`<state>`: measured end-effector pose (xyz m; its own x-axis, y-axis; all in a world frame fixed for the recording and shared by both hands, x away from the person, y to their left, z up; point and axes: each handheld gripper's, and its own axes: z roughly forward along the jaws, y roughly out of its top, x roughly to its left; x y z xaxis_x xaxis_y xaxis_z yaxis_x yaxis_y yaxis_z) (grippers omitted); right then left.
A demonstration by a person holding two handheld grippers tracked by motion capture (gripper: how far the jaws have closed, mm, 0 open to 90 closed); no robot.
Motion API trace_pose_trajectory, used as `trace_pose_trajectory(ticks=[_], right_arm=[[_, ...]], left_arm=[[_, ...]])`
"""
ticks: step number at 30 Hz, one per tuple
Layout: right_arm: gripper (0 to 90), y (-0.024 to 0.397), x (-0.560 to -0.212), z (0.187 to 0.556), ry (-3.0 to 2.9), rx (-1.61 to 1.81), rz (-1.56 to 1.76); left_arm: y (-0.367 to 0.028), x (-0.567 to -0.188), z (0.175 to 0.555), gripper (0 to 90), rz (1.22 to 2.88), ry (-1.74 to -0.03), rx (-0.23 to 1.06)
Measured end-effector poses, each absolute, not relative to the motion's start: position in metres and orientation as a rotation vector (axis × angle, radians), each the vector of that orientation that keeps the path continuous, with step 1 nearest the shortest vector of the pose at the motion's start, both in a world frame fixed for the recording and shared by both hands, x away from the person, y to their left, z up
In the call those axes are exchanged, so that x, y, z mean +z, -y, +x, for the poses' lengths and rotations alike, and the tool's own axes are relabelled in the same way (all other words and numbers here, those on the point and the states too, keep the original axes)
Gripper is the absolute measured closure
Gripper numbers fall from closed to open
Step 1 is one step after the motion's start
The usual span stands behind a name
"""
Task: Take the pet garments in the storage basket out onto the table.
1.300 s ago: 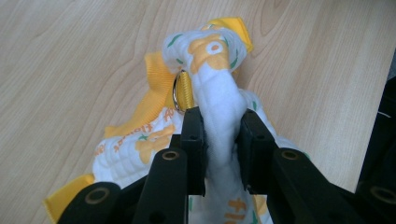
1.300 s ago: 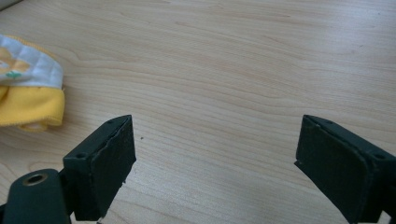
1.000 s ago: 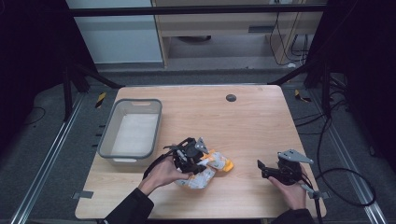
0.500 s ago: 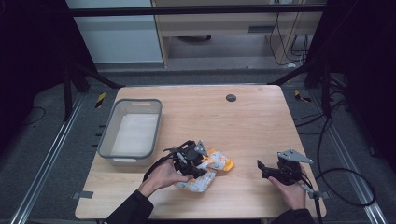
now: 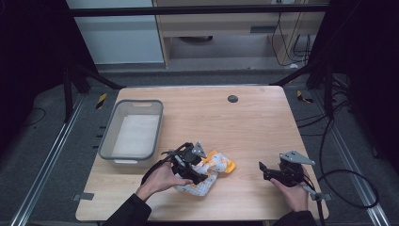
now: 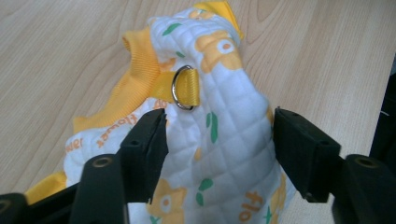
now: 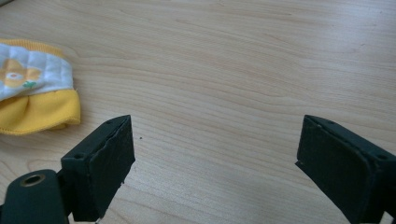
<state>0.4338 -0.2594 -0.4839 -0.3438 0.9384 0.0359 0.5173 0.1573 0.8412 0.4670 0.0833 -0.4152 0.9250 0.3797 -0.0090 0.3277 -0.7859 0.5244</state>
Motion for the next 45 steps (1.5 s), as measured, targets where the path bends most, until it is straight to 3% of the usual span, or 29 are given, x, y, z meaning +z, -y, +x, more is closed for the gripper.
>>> trace_pose_trajectory(ticks=[5,26,45], right_arm=[[11.0,0.259,-0.484,0.434,-1.934,1.086,1.381],[10.4,0.259,-0.484,0.434,-1.932,1.08,1.383],[10.1,0.26,-0.484,0.433,-1.927,1.075,1.384]], left_arm=[[-0.092,-0.41,0.465,29.6,2.504,-0.515,0.141],[-0.154,-0.392,0.445,26.4,2.37,-0.657,0.238],[-0.222,-0.425,0.423,28.5,2.197,-0.901,0.317]])
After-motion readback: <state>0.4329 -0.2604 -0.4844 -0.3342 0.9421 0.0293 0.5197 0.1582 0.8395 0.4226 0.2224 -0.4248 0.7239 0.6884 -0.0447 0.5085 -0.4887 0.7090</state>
